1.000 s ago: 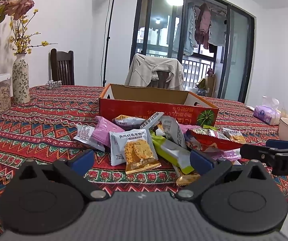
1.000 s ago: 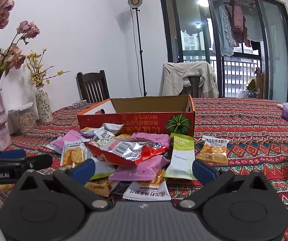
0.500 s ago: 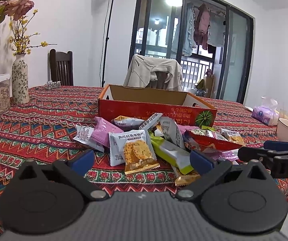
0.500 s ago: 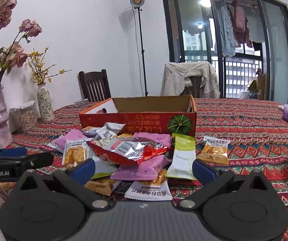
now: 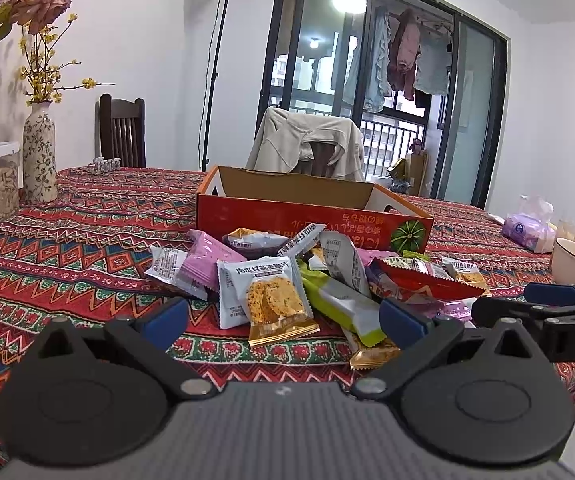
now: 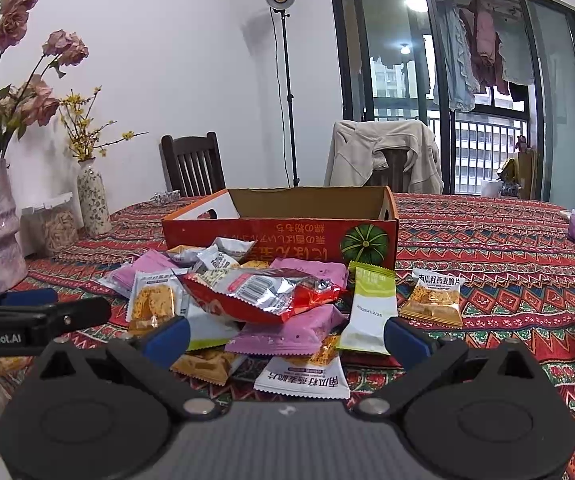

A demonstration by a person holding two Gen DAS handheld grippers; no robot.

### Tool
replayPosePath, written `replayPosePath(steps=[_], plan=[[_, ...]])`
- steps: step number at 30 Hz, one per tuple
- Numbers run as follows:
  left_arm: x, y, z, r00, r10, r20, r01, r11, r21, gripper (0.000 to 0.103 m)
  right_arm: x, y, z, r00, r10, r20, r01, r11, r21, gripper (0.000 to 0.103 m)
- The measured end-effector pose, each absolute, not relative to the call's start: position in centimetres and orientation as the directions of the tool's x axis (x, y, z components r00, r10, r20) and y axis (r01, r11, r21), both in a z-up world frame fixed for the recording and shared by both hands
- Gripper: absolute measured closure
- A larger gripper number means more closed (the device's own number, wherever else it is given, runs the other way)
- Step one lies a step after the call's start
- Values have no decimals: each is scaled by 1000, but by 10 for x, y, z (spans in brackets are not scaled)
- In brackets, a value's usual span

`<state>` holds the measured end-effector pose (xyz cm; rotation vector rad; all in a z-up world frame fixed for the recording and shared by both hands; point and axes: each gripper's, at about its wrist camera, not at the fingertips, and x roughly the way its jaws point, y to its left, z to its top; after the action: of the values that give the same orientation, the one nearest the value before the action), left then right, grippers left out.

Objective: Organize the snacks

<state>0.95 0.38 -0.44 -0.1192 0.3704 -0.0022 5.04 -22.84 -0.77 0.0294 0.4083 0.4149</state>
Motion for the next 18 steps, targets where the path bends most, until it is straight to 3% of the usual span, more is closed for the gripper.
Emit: replayPosePath(steps=[18], plan=[[10, 3, -6, 931, -26, -365, -19, 993, -120, 0, 50, -229, -9, 834, 398, -381, -385, 916, 114, 0]])
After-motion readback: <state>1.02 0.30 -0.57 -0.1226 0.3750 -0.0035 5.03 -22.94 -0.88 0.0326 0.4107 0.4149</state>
